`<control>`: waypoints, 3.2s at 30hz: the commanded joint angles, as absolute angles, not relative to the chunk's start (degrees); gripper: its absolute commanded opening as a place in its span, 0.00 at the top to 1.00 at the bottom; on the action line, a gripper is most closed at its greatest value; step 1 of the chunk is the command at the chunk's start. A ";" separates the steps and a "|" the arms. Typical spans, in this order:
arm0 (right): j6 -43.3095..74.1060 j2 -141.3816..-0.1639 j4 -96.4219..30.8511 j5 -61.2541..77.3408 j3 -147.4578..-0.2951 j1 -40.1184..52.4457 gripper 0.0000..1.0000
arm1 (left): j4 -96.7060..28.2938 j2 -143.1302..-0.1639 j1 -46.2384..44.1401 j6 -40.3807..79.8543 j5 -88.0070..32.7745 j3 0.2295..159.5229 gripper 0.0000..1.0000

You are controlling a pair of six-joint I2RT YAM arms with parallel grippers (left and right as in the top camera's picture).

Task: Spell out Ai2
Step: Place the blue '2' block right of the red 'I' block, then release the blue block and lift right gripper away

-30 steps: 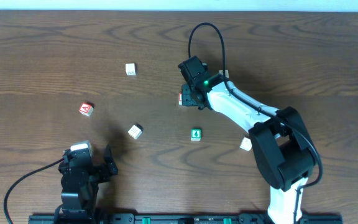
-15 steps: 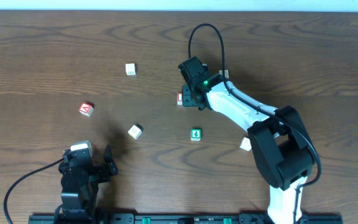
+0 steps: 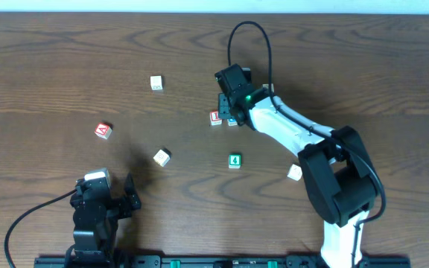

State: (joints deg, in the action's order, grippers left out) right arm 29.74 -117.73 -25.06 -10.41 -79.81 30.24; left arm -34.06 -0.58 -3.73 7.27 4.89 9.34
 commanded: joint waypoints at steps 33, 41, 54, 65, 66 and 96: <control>21.28 -125.08 -30.04 -9.74 -89.52 39.90 0.99 | -34.02 -0.25 -3.36 7.29 5.06 8.78 0.05; 22.24 -125.16 -31.05 -11.18 -89.52 39.05 0.99 | -34.02 -0.25 -3.36 7.29 5.06 8.78 0.04; 22.26 -124.97 -31.11 -8.97 -91.26 39.07 0.99 | -34.02 -0.25 -3.36 7.29 5.06 8.78 0.05; 18.87 -116.16 -41.01 -8.99 -106.98 38.98 0.99 | -34.02 -0.25 -3.33 7.29 5.06 8.78 0.05; 17.76 -114.50 -42.19 -8.97 -107.37 38.98 0.99 | -34.02 -0.25 -3.36 7.29 5.06 8.78 0.05; 12.16 -85.06 -55.88 0.86 -81.76 37.78 0.28 | -32.80 -0.25 -3.40 41.01 -16.12 8.88 0.05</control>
State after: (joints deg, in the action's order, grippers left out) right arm 13.91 -89.93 -55.75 -1.02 -80.77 38.15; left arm -33.06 -0.58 -3.75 31.66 -10.52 9.32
